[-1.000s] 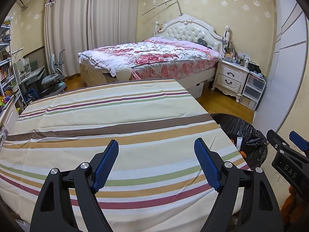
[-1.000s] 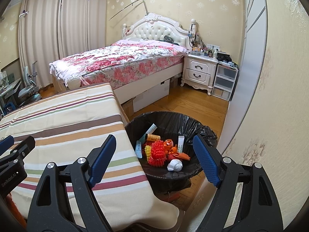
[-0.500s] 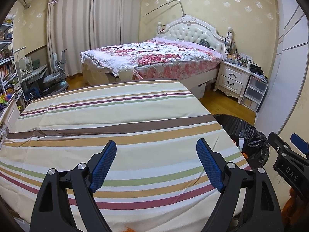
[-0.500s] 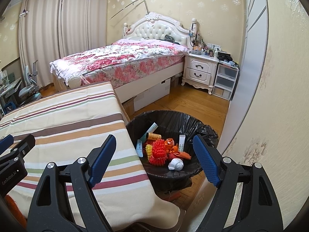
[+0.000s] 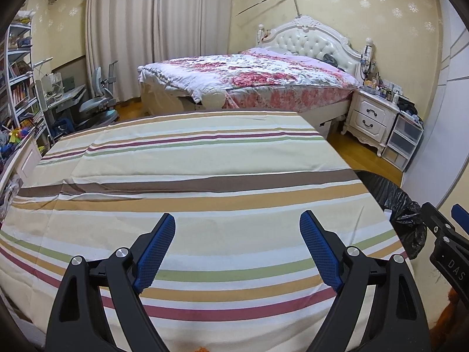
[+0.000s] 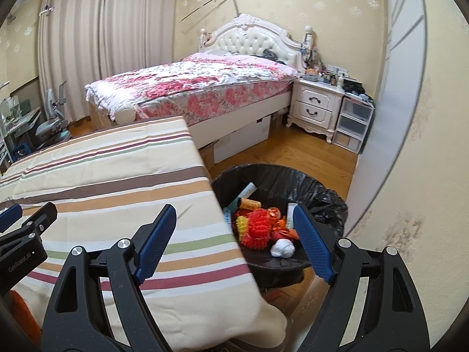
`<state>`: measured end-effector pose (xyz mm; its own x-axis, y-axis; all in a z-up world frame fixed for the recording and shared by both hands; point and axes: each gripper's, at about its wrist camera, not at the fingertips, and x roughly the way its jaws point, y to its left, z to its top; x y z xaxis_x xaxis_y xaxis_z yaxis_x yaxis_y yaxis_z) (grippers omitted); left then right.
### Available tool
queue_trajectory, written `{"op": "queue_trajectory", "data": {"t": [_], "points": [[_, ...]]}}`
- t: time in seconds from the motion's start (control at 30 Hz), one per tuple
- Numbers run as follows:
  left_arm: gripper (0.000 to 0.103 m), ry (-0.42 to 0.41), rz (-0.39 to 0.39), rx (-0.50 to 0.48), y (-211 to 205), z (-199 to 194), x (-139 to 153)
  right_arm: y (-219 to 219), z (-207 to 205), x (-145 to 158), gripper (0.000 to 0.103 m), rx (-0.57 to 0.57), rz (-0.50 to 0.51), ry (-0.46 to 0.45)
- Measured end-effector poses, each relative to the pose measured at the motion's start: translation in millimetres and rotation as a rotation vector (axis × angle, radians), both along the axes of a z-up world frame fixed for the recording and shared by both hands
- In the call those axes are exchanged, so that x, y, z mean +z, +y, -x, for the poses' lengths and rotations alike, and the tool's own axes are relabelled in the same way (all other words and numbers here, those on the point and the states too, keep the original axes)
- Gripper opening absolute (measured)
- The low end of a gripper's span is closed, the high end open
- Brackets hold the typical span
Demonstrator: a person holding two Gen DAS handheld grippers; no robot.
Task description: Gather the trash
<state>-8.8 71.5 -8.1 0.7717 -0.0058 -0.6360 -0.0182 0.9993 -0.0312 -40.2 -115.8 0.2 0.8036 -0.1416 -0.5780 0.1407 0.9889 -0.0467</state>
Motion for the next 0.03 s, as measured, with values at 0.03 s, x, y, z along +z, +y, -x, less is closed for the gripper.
{"op": "queue_trajectory", "data": {"t": [0.03], "points": [[0.084, 0.011, 0.003, 0.016, 8.4, -2.3, -2.3, 5.5, -4.0, -0.7, 0.083, 0.018, -0.004, 0.007]]}}
